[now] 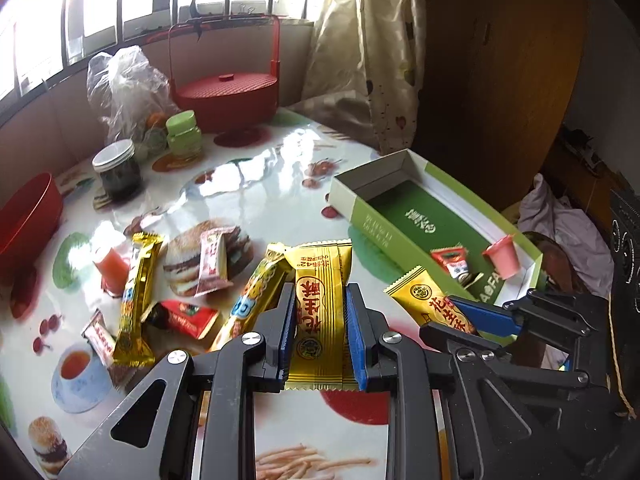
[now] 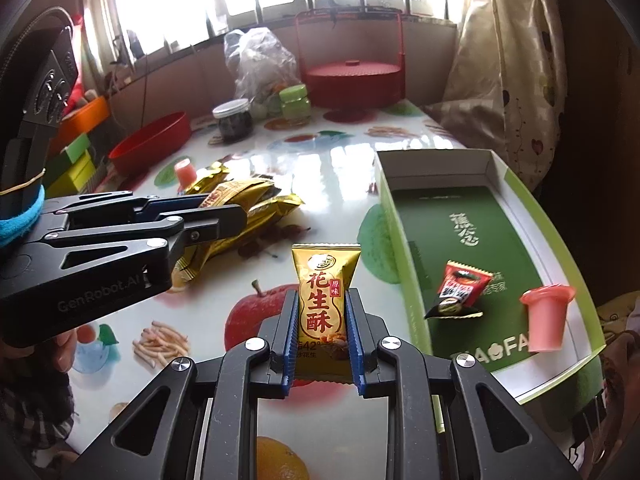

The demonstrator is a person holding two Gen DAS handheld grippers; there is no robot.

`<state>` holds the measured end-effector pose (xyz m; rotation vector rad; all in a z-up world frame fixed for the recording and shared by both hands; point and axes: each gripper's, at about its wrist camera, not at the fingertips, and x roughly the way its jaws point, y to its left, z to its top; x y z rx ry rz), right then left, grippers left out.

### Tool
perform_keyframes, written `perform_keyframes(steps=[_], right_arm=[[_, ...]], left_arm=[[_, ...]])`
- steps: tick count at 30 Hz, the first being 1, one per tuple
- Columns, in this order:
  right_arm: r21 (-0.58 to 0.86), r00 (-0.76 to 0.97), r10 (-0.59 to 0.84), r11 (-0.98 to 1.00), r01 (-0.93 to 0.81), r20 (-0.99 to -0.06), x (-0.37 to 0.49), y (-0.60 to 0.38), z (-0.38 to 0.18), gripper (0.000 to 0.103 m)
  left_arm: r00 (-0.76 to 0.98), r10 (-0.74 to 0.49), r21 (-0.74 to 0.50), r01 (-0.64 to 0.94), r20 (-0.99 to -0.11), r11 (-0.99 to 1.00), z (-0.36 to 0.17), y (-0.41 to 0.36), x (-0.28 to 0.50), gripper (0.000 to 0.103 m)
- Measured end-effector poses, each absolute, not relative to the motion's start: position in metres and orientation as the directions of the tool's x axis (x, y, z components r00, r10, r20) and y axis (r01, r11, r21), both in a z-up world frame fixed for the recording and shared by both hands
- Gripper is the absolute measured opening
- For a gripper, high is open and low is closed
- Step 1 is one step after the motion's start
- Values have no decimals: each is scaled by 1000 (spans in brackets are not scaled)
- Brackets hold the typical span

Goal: Organize snacks
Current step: 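Carry both yellow packets over the green box with both grippers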

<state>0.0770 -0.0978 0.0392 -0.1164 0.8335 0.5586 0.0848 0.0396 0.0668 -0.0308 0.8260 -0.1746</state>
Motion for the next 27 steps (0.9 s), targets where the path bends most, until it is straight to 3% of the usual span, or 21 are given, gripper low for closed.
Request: perform_keyframes(steps=[27], right_arm=[[95,637,292,941,-325,-713,97,-170,51,21]], left_arm=[[631,-324,-176,287,-705,942,79,-29,128,25]])
